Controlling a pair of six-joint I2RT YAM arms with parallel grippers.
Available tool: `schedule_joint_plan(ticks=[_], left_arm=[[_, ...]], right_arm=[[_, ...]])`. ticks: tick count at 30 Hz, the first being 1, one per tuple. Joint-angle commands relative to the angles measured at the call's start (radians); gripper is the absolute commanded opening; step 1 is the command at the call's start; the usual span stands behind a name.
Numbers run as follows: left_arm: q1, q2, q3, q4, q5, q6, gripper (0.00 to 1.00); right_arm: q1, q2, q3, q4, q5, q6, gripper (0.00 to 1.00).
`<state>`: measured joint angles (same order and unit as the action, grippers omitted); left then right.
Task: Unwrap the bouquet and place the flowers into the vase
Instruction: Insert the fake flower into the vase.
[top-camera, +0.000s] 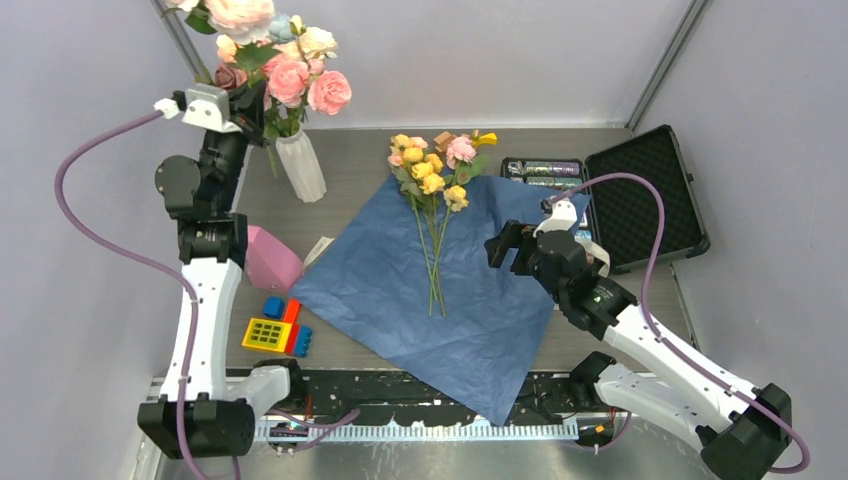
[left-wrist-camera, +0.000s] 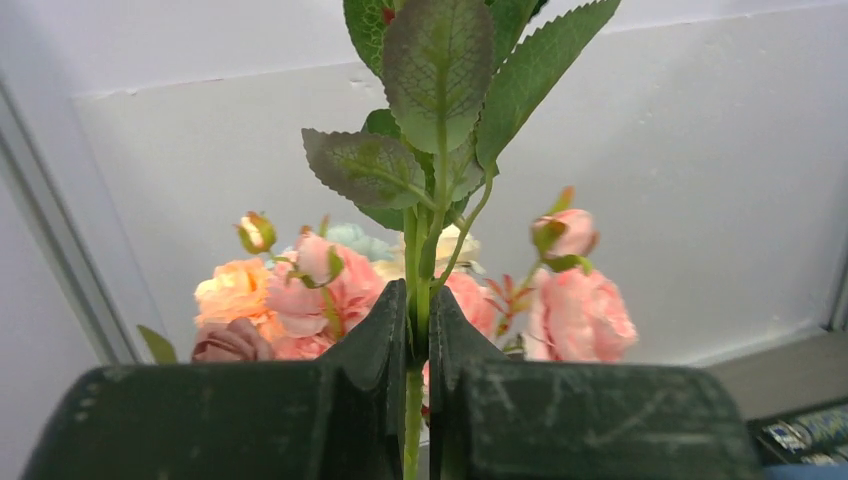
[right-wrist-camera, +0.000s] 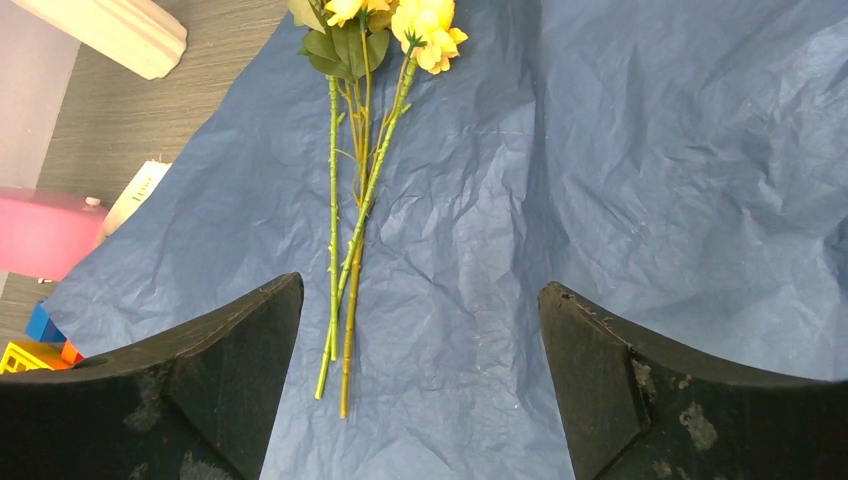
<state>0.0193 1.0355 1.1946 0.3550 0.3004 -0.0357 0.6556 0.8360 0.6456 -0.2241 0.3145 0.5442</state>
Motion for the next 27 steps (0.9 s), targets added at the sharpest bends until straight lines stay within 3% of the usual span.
schedule_joint_plan(ticks=[1,15,27], left_arm=[[0.057,0.043,0.011,0.299,0.028,-0.123,0.0],[0.083,0.193,-0.063,0.686,-0.075,-0.166,0.0],[0.082,0.301,-0.079,0.806,-0.09,-0.111,0.0]], right_arm=[[-0.006,-0.032,0.017,-0.007,0.031,-0.013,0.93],[-0.015,-0.041,0.03,-0.005,0.031,-0.024,0.94],[-0.019,-0.061,0.025,-0.006,0.035,-0.025,0.94]])
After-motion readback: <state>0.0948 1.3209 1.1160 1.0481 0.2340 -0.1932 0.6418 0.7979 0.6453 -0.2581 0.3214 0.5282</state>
